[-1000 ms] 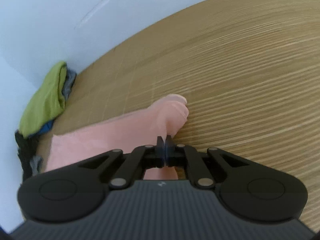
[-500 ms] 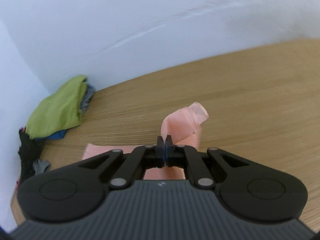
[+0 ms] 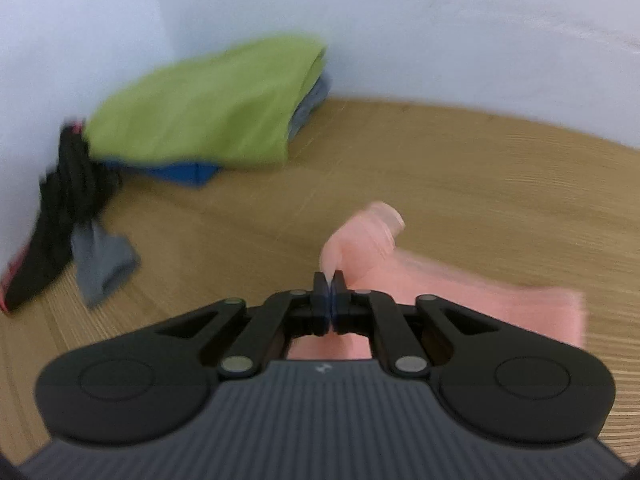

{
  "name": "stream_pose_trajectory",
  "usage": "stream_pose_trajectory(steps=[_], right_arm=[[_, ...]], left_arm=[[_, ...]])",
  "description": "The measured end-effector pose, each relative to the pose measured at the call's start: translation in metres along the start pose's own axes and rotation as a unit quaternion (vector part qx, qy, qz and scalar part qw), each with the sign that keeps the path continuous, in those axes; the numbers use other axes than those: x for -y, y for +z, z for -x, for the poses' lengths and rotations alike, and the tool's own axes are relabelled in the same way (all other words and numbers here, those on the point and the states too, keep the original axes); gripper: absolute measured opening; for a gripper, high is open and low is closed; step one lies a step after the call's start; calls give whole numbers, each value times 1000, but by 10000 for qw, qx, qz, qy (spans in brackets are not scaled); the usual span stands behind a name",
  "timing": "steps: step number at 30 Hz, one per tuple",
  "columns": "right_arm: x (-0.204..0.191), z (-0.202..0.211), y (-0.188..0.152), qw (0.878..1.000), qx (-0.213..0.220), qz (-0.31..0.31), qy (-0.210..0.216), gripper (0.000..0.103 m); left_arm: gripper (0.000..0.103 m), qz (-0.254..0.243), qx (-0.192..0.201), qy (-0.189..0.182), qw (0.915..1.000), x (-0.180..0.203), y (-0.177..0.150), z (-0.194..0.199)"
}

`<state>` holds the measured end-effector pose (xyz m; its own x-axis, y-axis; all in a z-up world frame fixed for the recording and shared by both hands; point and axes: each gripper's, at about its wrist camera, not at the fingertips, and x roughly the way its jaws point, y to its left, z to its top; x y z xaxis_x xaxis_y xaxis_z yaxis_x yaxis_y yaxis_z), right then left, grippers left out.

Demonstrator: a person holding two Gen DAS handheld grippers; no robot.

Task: Fold clothes
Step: 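Lift the peach cloth and fold it in half, then open both grippers, then move both open grippers to the narrow end of the peach cloth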

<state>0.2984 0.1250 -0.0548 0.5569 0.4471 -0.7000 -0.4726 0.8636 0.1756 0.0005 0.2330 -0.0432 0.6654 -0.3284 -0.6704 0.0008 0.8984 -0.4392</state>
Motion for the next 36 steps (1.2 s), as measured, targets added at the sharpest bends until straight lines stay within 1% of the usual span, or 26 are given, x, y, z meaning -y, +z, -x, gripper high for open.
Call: stream_pose_trajectory(steps=[2,4,6,8,9,11,13,16,19,20,22,26,28,30,33,36], right_arm=[[-10,-8,-7,9995,-198,12,-227,10],[-12,-9,-9,9991,-226,-95,-344,14],[-4,5,-8,9991,-93,-326,-251,20],[7,25,-7,9981,110,-610,-30,31],[13,37,-8,9970,209,-740,58,33],[24,61,-11,9949,366,-932,111,42],[28,78,-22,9944,366,-990,79,46],[31,101,-48,9957,191,-903,-5,46],[33,131,-95,9969,-49,-774,-154,46],[36,141,-111,9962,-128,-834,-216,46],[46,157,-143,9928,-297,-1121,-315,46],[76,185,-193,9771,-608,-2008,-359,47],[88,197,-203,9689,-492,-2398,-375,48],[98,204,-203,9640,-357,-2615,-329,48],[105,208,-200,9644,-155,-2612,-394,48],[111,204,-190,9697,157,-2412,-362,49]], left_arm=[[18,86,-46,17,10000,-11,-2,2],[22,79,-24,71,9999,-19,-8,12],[26,81,11,145,9999,-28,-9,23],[30,121,-30,176,9998,-35,-6,26],[31,138,-67,189,9997,-39,-3,23],[31,135,-145,261,9995,-45,-2,20],[31,111,-191,287,9993,-48,-3,22],[34,31,-209,314,9993,-51,-2,21],[36,-62,-219,313,9993,-51,2,21],[37,-89,-216,301,9993,-50,3,22],[39,-175,-216,281,9992,-47,6,23],[40,-397,-182,252,9987,-39,16,22],[41,-496,-151,248,9983,-35,23,19],[42,-572,-128,195,9981,-30,32,13],[42,-782,-102,129,9968,-17,56,-7],[43,-1054,-107,192,9942,-3,89,-41]])
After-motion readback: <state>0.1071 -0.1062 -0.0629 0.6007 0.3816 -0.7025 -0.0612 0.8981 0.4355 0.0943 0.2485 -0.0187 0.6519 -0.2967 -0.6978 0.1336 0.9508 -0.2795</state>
